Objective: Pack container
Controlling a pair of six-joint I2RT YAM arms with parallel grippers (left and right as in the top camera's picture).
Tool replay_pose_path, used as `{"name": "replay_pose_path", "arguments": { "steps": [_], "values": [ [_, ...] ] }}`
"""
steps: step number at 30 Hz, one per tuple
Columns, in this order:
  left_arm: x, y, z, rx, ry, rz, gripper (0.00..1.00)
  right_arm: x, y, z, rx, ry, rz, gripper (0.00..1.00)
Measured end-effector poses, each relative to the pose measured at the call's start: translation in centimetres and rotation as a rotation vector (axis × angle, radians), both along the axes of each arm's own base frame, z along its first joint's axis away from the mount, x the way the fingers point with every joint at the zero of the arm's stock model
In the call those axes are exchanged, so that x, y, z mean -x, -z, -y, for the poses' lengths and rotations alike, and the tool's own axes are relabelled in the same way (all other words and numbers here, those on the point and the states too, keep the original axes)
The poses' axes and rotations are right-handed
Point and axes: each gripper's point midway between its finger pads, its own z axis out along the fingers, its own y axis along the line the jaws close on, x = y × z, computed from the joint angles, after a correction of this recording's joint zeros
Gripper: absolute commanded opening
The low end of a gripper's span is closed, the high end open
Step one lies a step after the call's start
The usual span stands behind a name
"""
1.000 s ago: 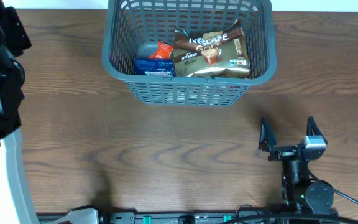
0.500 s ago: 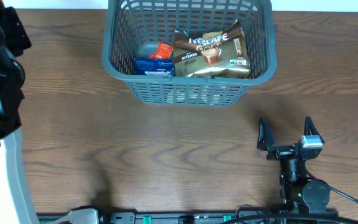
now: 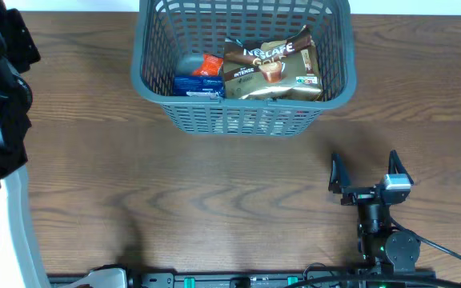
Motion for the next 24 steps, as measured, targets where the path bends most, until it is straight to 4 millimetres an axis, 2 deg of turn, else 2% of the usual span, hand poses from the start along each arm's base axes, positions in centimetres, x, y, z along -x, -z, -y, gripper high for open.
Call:
{"name": "replay_pose_path", "arguments": {
  "steps": [11, 17, 24],
  "values": [
    [0.0, 0.0, 0.0, 0.000, 0.000, 0.000, 0.99, -0.1, 1.9, 0.0, 0.001, 0.000, -0.078, 0.99],
    [0.0, 0.0, 0.0, 0.000, 0.000, 0.000, 0.99, -0.1, 4.5, 0.0, 0.003, -0.001, -0.179, 0.99],
    [0.0, 0.0, 0.0, 0.000, 0.000, 0.000, 0.99, -0.1, 4.4, 0.0, 0.003, -0.001, -0.179, 0.99]
  ]
}}
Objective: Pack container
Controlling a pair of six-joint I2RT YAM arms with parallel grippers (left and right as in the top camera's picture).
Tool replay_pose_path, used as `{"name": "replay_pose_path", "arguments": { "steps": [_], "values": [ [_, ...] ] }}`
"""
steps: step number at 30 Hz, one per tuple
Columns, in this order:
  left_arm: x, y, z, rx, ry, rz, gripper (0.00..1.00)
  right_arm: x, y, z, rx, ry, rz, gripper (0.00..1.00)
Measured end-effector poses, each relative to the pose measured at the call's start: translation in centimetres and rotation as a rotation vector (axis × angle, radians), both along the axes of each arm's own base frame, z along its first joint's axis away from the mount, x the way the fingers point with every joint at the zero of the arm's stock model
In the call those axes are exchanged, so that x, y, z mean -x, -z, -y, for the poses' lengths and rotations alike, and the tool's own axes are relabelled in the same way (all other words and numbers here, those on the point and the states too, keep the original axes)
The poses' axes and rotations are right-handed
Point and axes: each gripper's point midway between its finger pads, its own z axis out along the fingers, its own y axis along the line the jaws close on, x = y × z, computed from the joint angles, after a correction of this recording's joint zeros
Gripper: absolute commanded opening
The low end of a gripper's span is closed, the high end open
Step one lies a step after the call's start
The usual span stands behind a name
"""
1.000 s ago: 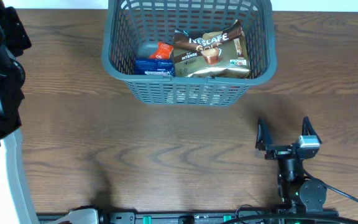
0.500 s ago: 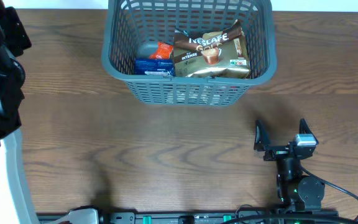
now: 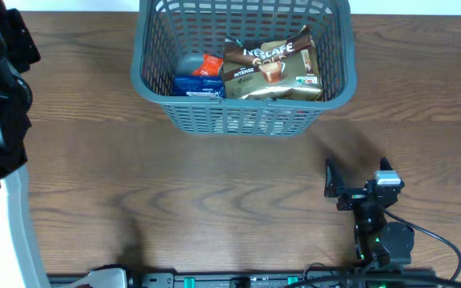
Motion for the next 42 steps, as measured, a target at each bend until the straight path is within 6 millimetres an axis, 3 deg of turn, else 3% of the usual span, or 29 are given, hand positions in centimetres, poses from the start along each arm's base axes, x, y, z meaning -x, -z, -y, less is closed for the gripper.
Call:
{"name": "replay_pose_path", "arguments": {
  "steps": [31, 35, 42],
  "values": [
    [-0.1, 0.0, 0.1, 0.016, -0.003, 0.012, 0.98, 0.0, 0.0, 0.0, 0.000, 0.000, 0.000, 0.99],
    [-0.7, 0.2, 1.0, 0.139, 0.006, 0.097, 0.98, 0.0, 0.0, 0.0, 0.000, 0.000, 0.000, 0.99],
    [-1.6, -0.3, 3.8, 0.502, 0.027, 0.319, 0.99, 0.0, 0.0, 0.0, 0.000, 0.000, 0.000, 0.99]
  ]
}}
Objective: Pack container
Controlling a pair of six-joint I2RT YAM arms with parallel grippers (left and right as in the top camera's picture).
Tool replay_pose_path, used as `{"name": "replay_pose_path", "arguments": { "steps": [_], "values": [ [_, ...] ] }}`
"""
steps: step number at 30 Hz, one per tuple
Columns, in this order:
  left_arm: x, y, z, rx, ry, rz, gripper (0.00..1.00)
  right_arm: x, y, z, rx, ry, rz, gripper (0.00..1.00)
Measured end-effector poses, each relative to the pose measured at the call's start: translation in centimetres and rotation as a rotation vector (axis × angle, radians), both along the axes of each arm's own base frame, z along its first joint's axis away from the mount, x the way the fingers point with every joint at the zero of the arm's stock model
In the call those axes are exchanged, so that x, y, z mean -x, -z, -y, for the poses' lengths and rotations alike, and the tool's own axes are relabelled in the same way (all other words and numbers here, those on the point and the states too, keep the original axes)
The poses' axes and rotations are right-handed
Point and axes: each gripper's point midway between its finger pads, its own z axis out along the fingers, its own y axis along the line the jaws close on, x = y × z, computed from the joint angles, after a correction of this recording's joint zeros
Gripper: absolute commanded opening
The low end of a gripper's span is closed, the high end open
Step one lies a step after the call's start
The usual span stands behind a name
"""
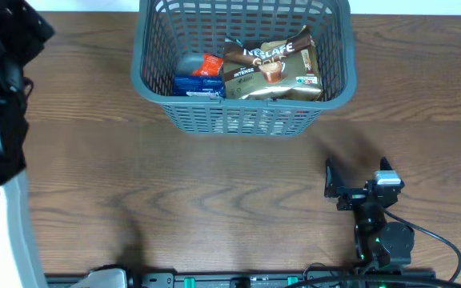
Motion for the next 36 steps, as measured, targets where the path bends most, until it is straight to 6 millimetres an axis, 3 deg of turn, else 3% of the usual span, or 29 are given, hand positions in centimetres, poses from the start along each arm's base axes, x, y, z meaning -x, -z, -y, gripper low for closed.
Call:
{"name": "replay_pose_path", "arguments": {
  "steps": [3, 6, 11, 20, 25, 36],
  "values": [
    [1.1, -0.8, 0.8, 0.128, -0.011, 0.098, 0.99, 0.0, 0.0, 0.0, 0.000, 0.000, 0.000, 0.99],
    [3.6, -1.5, 1.4, 0.224, -0.021, 0.202, 0.99, 0.0, 0.0, 0.0, 0.000, 0.000, 0.000, 0.99],
    [6.9, -0.6, 1.6, 0.266, -0.033, 0.293, 0.99, 0.0, 0.0, 0.0, 0.000, 0.000, 0.000, 0.99],
    [11.8, 6.0, 1.7, 0.278, -0.060, 0.321, 0.99, 0.0, 0.0, 0.0, 0.000, 0.000, 0.000, 0.99],
    [13.5, 9.9, 1.8, 0.279, -0.066, 0.297, 0.99, 0.0, 0.0, 0.0, 0.000, 0.000, 0.000, 0.99],
    [14.1, 17.9, 2.0, 0.281, -0.054, 0.318, 0.99, 0.0, 0.0, 0.0, 0.000, 0.000, 0.000, 0.99]
  ]
}}
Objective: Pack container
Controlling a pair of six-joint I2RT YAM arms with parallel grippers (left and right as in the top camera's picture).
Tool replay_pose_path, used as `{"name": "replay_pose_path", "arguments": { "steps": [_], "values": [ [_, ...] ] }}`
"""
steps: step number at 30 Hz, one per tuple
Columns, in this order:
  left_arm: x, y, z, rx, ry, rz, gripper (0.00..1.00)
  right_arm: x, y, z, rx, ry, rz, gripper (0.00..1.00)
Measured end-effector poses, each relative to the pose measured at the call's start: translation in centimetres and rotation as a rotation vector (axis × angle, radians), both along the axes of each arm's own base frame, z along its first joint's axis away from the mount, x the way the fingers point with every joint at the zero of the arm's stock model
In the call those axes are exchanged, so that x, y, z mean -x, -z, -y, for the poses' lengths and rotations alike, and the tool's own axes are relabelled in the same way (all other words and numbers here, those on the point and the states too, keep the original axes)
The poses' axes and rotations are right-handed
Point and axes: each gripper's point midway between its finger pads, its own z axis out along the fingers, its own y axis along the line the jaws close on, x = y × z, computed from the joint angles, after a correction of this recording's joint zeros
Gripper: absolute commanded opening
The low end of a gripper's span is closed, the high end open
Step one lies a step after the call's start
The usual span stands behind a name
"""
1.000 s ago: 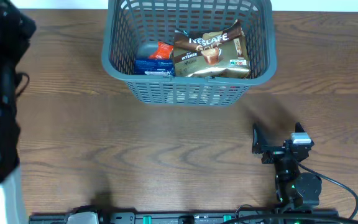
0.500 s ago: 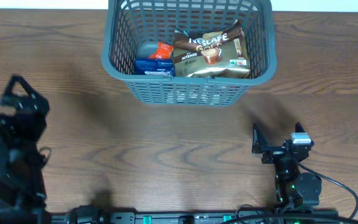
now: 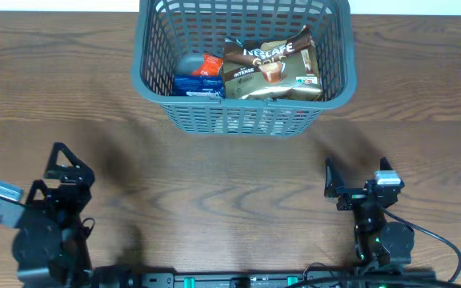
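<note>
The grey plastic basket point(image 3: 244, 112) stands at the far middle of the wooden table. Inside it lie a Nescafe Gold coffee pouch point(image 3: 272, 68), a blue packet point(image 3: 196, 85), an orange packet point(image 3: 208, 65) and a small grey item point(image 3: 187, 62). My left gripper point(image 3: 69, 164) is at the near left, well short of the basket; its fingers look apart and hold nothing. At the near right, my right gripper point(image 3: 357, 170) is open and empty, pointing toward the basket.
Bare wooden tabletop point(image 3: 214, 192) lies between the basket and both grippers. A black rail with cables point(image 3: 238, 280) runs along the near edge.
My left arm has moved from the upper left edge of the view to the near left of the table. The right gripper and the basket's contents have not moved.
At first the right gripper stood open at the near right and the left arm was raised at the left edge. The right gripper then shifted slightly nearer and to the left and stayed there. The left arm now sits low at the near left.
</note>
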Motion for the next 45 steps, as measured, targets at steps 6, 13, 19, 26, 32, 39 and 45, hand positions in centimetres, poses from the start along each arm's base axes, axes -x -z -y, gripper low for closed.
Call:
{"name": "replay_pose_path", "arguments": {
  "steps": [6, 13, 19, 26, 32, 39, 45],
  "values": [
    [-0.3, 2.8, 0.7, 0.004, 0.042, 0.046, 0.99, 0.0, 0.0, 0.0, 0.000, 0.000, 0.000, 0.99],
    [-0.6, 5.5, 1.4, 0.015, 0.081, 0.035, 0.99, 0.0, 0.0, 0.0, 0.000, 0.000, 0.000, 0.99],
    [-0.7, 7.1, 2.3, 0.021, 0.124, 0.031, 0.99, 0.0, 0.0, 0.0, 0.000, 0.000, 0.000, 0.99],
    [-0.8, 8.2, 2.5, 0.027, 0.137, 0.028, 0.99, 0.0, 0.0, 0.0, 0.000, 0.000, 0.000, 0.99],
    [-1.3, 9.1, 3.4, 0.035, 0.178, 0.035, 0.99, 0.0, 0.0, 0.0, 0.000, 0.000, 0.000, 0.99],
    [-1.7, 10.8, 3.9, 0.044, 0.205, 0.002, 0.99, 0.0, 0.0, 0.0, 0.000, 0.000, 0.000, 0.99],
    [-1.9, 11.3, 4.1, 0.047, 0.217, 0.000, 0.99, 0.0, 0.0, 0.0, 0.000, 0.000, 0.000, 0.99]
  ]
}}
